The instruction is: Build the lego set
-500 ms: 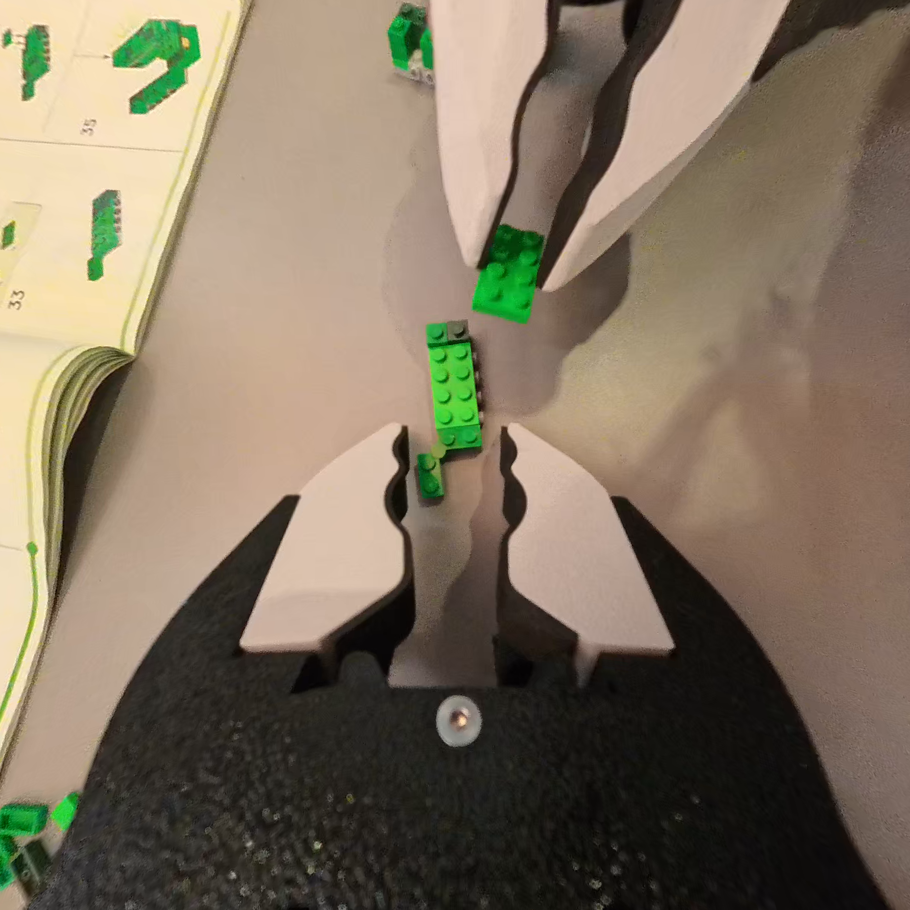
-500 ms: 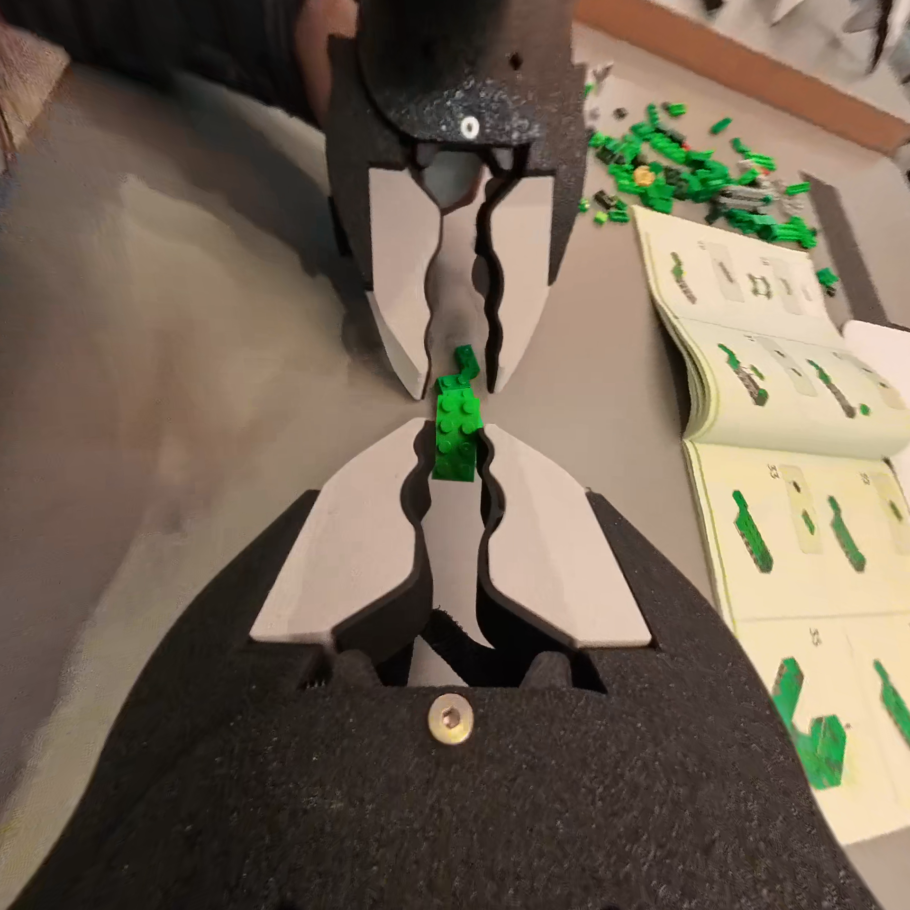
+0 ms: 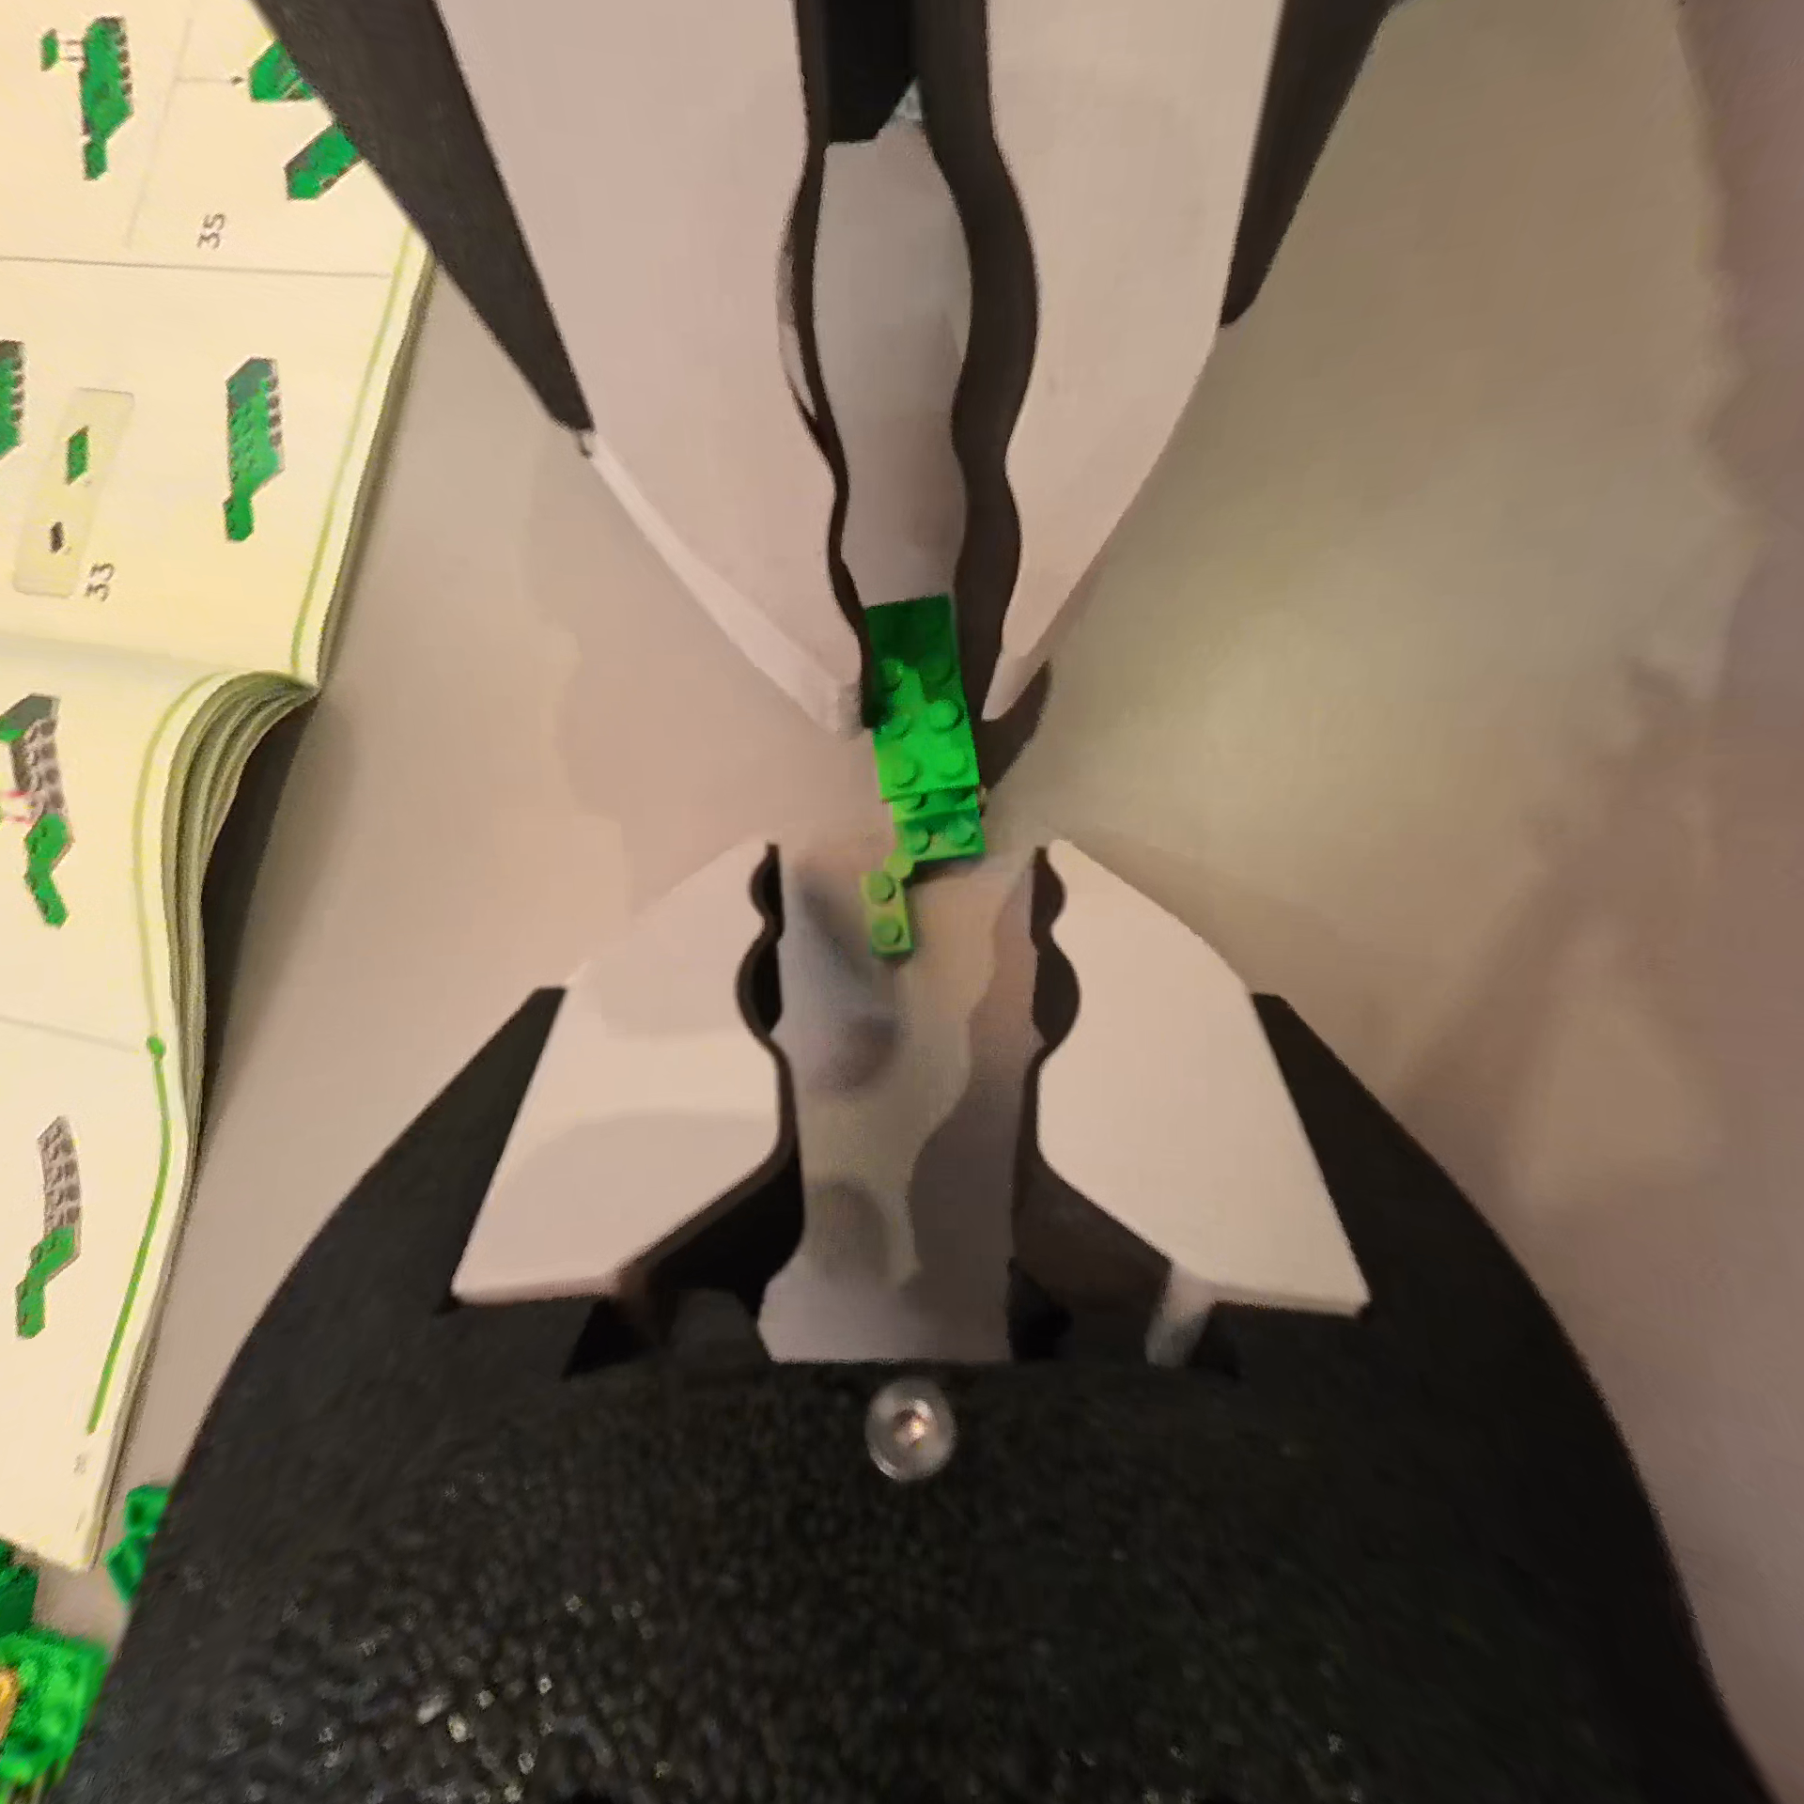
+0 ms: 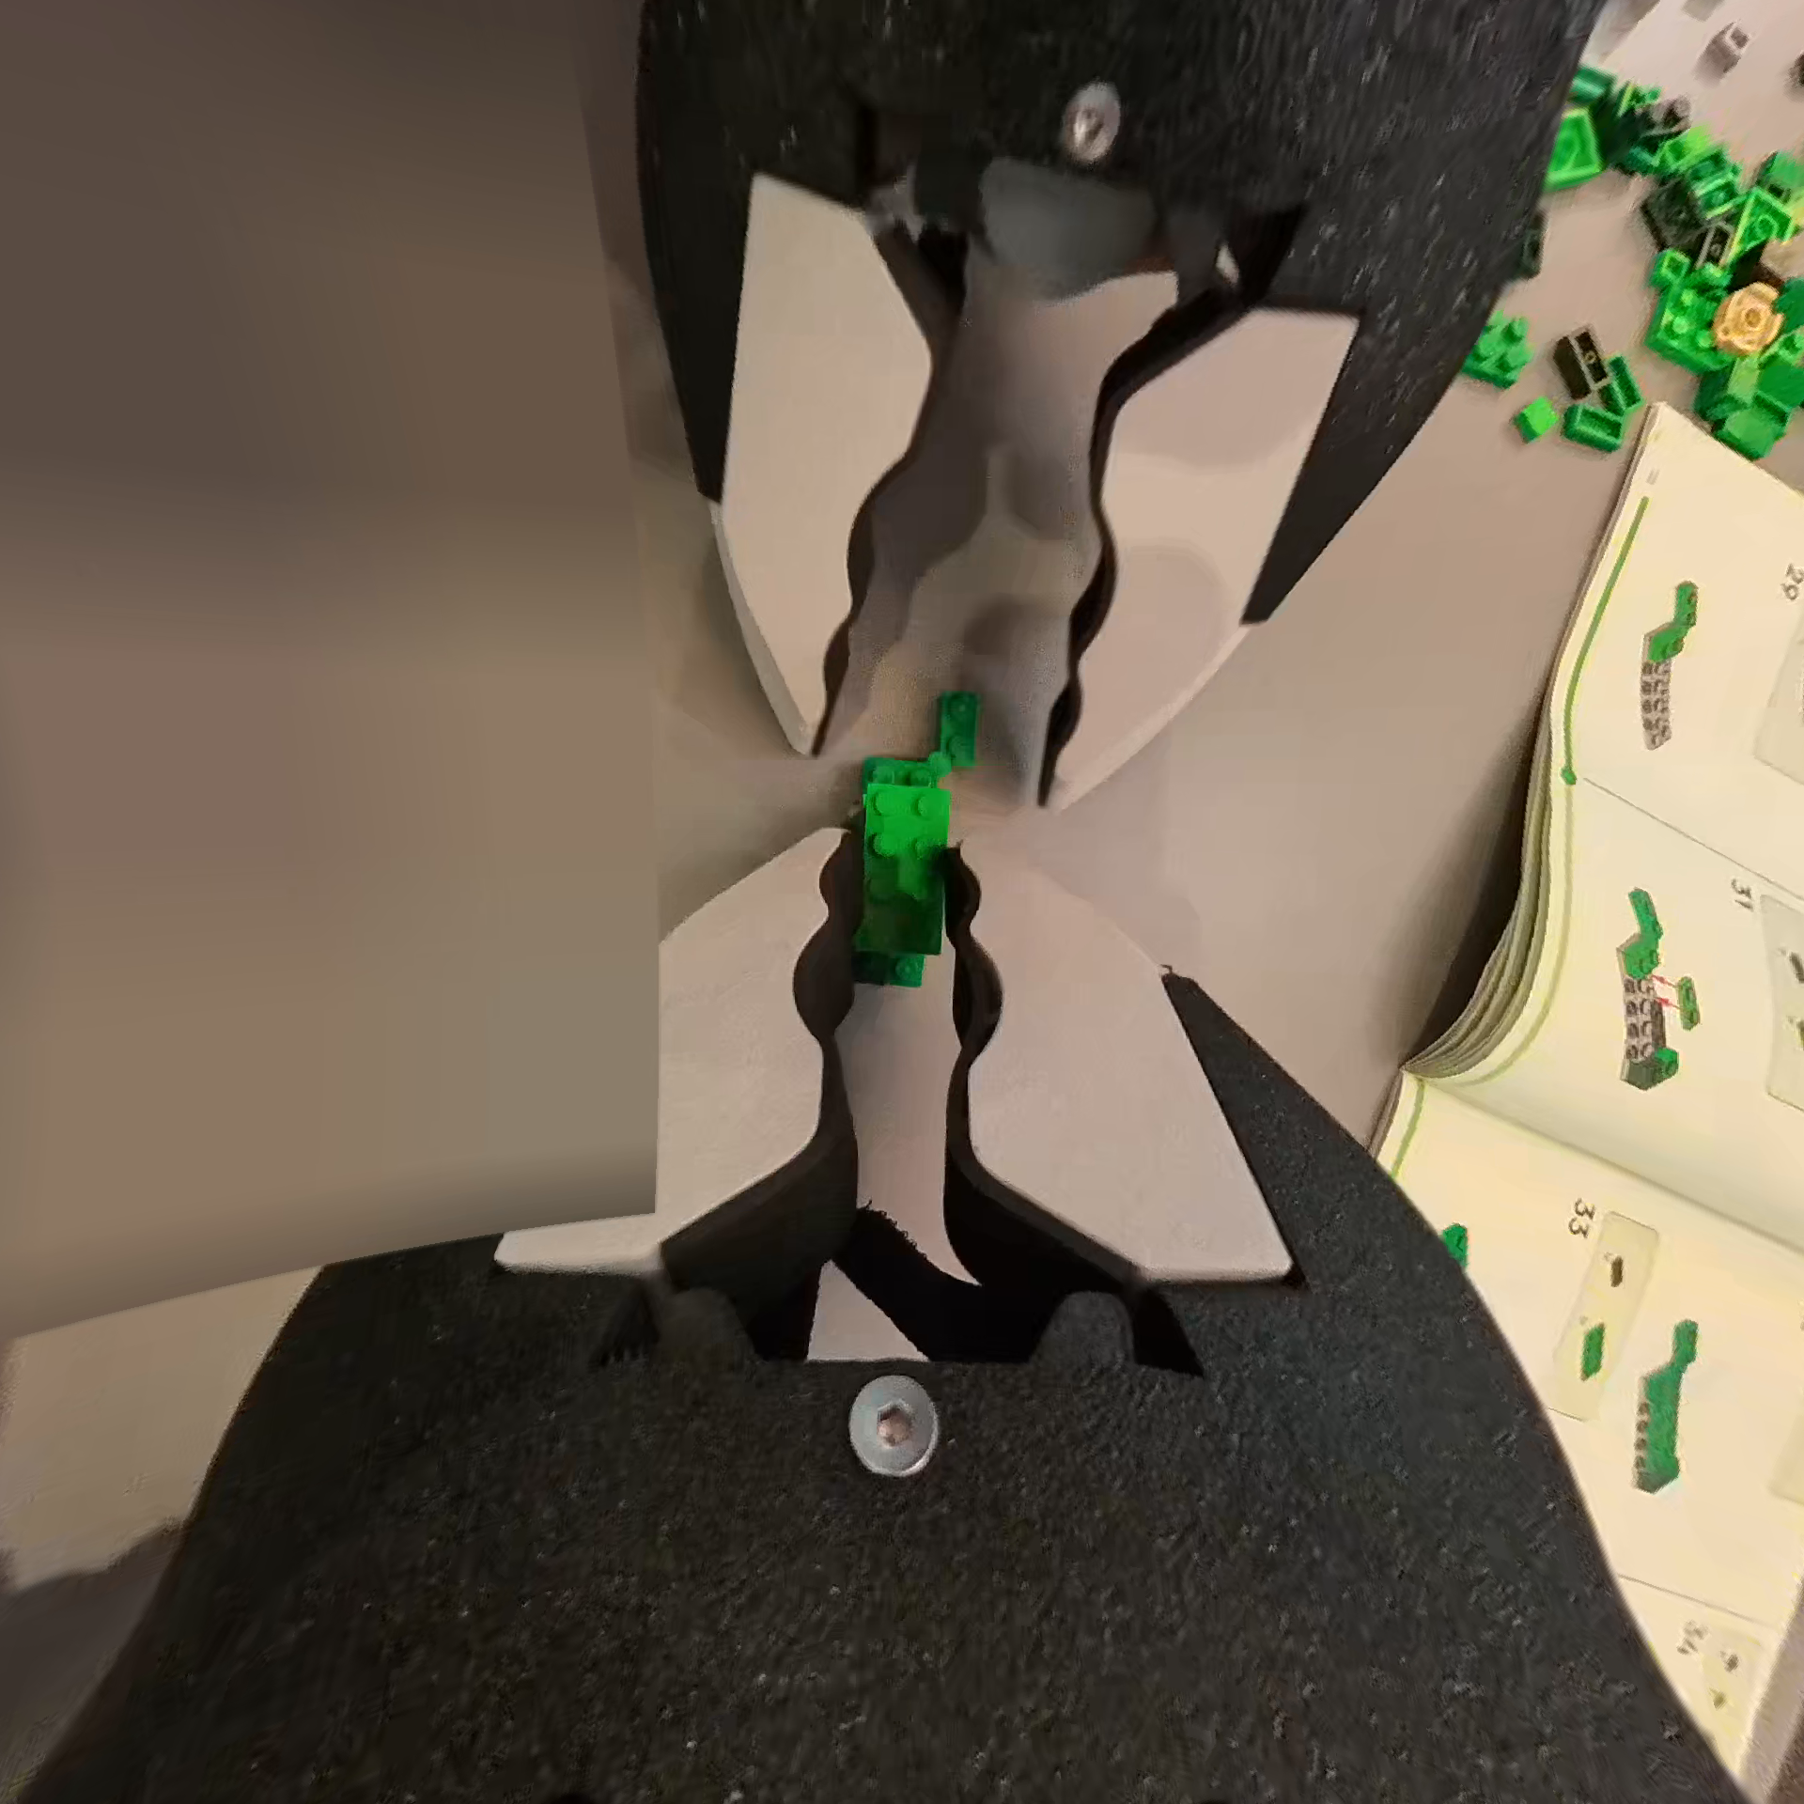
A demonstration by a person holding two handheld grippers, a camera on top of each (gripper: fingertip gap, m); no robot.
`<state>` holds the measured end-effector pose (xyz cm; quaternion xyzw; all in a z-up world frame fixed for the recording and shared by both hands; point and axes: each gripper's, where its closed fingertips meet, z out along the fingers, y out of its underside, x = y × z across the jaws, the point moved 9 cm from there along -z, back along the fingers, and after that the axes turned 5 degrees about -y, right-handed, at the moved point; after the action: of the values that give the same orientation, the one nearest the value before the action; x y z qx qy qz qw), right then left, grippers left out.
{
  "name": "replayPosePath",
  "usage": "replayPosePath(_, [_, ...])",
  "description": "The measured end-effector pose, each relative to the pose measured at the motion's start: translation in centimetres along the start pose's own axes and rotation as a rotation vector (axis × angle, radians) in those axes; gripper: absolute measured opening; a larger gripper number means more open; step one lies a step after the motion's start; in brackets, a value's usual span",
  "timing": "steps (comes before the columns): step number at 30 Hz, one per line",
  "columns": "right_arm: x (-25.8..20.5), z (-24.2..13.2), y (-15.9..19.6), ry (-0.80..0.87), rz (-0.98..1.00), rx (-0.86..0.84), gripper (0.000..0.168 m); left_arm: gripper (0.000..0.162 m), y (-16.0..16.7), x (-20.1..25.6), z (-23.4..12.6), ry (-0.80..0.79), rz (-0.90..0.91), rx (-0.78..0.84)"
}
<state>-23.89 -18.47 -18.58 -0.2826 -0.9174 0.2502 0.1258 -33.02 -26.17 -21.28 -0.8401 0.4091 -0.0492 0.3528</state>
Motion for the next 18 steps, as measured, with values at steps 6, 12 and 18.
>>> replayPosePath(6, [0.3,0.6,0.0,-0.028,0.004,-0.037,0.015,0.057,1.2,-0.5,-0.8,-0.014,-0.051,0.015])
replayPosePath(12, [0.5,1.0,0.0,-0.048,0.025,-0.052,0.015,0.058,1.0,-0.5,-1.1,-0.018,-0.044,0.036])
replayPosePath(18, [0.4,1.2,0.1,-0.045,0.042,-0.053,0.016,0.058,1.1,-0.6,-1.1,-0.011,-0.057,0.038])
